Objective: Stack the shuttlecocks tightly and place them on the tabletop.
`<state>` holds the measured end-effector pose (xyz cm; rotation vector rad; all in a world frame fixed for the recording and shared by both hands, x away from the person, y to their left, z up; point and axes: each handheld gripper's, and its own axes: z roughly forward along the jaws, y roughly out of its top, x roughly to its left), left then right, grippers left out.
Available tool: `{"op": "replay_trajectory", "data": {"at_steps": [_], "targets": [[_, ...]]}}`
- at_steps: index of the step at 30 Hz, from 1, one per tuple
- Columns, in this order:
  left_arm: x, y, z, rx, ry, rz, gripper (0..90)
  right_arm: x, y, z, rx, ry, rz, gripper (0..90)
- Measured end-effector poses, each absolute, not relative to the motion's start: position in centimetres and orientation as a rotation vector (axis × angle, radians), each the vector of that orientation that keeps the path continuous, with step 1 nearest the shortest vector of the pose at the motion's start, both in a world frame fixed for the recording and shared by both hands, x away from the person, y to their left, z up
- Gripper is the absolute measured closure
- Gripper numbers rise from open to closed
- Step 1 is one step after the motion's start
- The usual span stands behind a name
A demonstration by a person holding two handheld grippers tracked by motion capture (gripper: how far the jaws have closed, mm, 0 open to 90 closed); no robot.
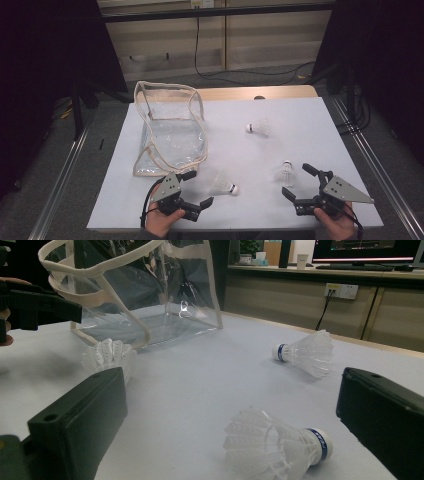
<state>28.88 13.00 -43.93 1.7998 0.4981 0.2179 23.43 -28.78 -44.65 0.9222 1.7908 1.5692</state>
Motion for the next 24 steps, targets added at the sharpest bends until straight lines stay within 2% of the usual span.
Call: {"op": "replay_trajectory", "data": {"at_steps": [19,24], "targets": [[28.9,10.9,-44.0,1.829,0.552,0.169,4.6,23.5,-28.7,-44.6,0.924,1.789,1.569,0.0],[29.1,10.6,-44.2,1.834,0.578,0.128,8.1,23.5,-28.7,-44.6,0.923,1.789,1.569,0.0]]}}
